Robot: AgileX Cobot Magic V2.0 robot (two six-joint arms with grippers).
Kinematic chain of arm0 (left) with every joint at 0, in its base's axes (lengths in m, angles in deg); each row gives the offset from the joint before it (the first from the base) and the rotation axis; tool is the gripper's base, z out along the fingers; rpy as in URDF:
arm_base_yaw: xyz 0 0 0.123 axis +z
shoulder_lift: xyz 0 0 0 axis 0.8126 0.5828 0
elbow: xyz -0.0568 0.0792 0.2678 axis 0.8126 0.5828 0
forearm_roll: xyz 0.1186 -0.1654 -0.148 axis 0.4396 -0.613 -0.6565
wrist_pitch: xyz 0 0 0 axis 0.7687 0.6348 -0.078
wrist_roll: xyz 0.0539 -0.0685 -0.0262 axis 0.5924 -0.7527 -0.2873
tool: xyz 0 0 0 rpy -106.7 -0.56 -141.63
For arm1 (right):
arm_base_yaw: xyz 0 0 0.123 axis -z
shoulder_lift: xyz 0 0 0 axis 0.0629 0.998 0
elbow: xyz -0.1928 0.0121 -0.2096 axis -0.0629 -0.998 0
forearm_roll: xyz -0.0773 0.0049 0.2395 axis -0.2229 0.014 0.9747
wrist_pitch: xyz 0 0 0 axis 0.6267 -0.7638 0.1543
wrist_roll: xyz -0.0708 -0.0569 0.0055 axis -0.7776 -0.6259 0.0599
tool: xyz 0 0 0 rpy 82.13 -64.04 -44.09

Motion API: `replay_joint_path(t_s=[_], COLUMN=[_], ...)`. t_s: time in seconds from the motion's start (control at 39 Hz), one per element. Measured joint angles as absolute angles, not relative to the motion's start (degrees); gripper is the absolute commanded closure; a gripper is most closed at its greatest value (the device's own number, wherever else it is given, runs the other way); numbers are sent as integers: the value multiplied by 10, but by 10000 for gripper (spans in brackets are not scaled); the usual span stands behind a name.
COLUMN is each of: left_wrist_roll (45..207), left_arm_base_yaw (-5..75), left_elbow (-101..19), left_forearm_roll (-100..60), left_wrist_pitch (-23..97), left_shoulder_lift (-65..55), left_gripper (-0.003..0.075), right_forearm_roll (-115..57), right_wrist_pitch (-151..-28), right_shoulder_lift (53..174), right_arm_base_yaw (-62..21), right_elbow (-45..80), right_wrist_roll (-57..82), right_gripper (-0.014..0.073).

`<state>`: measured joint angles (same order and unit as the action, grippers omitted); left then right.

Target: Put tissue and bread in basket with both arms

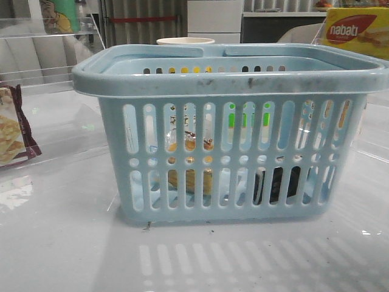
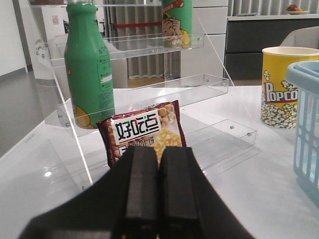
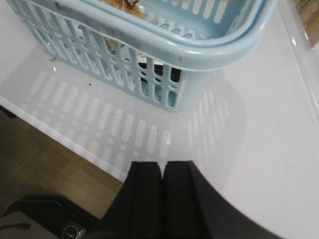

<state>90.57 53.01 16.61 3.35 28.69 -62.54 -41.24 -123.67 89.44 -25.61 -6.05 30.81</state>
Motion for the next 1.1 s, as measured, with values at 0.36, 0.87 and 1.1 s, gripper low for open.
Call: replay_joint_path(t_s=[0.36, 0.87, 1.1], left_wrist_roll=[906, 906, 906], left_arm_base_yaw=[530, 530, 530], left_elbow=[166, 166, 166], left_forearm_roll=[34, 34, 34], left_wrist_pitch=[287, 286, 286], left_shoulder_lift=[-625, -625, -625], left_gripper=[629, 629, 629], right_forearm_roll=[-445, -456, -456], right_wrist_pitch=[-1132, -841, -789], right_shoulder_lift=[710, 546, 546], right_arm_base_yaw=[-93, -9, -9], right_elbow=[-209, -444, -444], right_wrist_roll=[308, 308, 309], right_gripper=[538, 538, 538])
